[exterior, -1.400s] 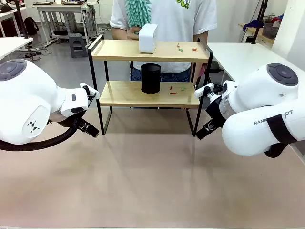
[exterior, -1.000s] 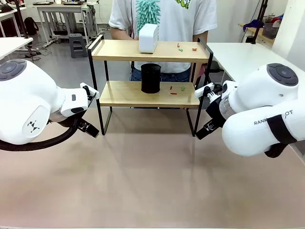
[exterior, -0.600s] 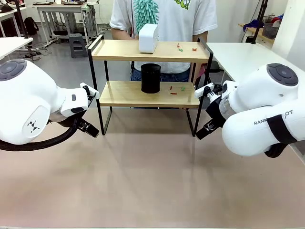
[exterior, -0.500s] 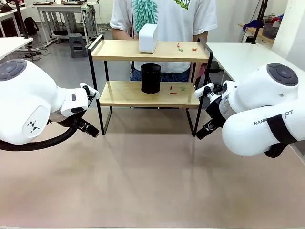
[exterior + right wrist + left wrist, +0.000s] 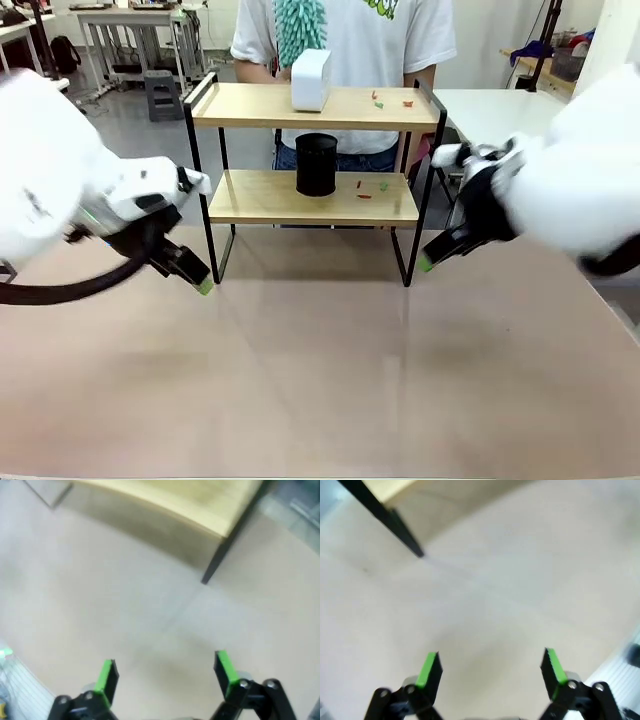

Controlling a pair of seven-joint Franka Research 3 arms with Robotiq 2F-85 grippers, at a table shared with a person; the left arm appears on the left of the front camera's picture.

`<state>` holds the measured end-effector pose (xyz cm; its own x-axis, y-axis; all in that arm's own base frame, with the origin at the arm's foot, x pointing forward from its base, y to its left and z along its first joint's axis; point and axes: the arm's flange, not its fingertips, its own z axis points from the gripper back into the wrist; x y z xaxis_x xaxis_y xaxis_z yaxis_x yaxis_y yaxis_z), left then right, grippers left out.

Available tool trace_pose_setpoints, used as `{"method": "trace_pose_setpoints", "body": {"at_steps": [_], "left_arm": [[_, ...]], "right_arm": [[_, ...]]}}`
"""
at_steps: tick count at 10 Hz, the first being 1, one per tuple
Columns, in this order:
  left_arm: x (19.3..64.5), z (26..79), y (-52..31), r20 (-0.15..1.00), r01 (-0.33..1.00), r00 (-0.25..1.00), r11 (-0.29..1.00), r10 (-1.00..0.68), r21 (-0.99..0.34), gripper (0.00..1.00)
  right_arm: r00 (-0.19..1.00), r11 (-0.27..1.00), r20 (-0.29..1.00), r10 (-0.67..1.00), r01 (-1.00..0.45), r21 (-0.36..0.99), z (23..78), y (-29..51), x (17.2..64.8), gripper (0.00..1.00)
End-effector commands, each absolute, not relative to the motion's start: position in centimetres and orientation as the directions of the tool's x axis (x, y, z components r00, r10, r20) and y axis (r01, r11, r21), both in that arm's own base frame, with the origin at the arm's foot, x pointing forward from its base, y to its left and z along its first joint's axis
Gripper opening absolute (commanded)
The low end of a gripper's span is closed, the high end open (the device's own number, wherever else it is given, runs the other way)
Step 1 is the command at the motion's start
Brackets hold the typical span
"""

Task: Clean the shelf.
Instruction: Pick up the Duster from the human.

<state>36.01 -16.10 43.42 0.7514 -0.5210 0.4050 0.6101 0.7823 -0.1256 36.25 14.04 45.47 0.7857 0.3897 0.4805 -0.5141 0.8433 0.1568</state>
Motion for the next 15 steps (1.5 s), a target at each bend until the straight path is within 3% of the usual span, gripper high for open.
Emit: {"method": "trace_pose_setpoints", "body": {"at_steps": [1,3,5,6,7,8,15], "left_arm": [[34.0,53.7,-7.7,0.451,0.499,0.835,0.780,-0.317,-0.377,1.00],[33.5,56.2,3.4,0.491,0.281,0.867,0.737,0.080,-0.615,1.00],[33.2,51.1,13.6,0.408,0.133,0.811,0.547,0.419,-0.827,1.00],[33.5,47.3,15.7,0.320,0.049,0.794,0.472,0.516,-0.880,1.00],[35.7,42.2,16.0,0.158,-0.147,0.769,0.412,0.619,-0.899,1.00],[30.2,51.3,16.7,0.391,0.113,0.861,0.626,0.327,-0.772,1.00],[30.2,51.3,16.7,0.391,0.113,0.861,0.626,0.327,-0.772,1.00]], "right_arm": [[0.886,0.833,0.449,0.115,-0.333,0.443,54.6,3.9,34.0,1.00],[0.924,0.607,0.352,-0.149,-0.195,0.770,52.8,-8.1,33.0,1.00],[0.842,0.288,0.165,-0.514,-0.012,0.958,44.3,-18.1,31.9,1.00],[0.788,0.235,0.133,-0.601,0.015,0.972,39.9,-19.4,30.9,1.00],[0.753,0.379,0.175,-0.634,0.105,0.919,38.0,-17.6,30.7,1.00],[0.892,0.474,0.249,-0.377,-0.045,0.879,43.9,-20.2,27.6,1.00],[0.892,0.474,0.249,-0.377,-0.045,0.879,43.9,-20.2,27.6,1.00]]}}
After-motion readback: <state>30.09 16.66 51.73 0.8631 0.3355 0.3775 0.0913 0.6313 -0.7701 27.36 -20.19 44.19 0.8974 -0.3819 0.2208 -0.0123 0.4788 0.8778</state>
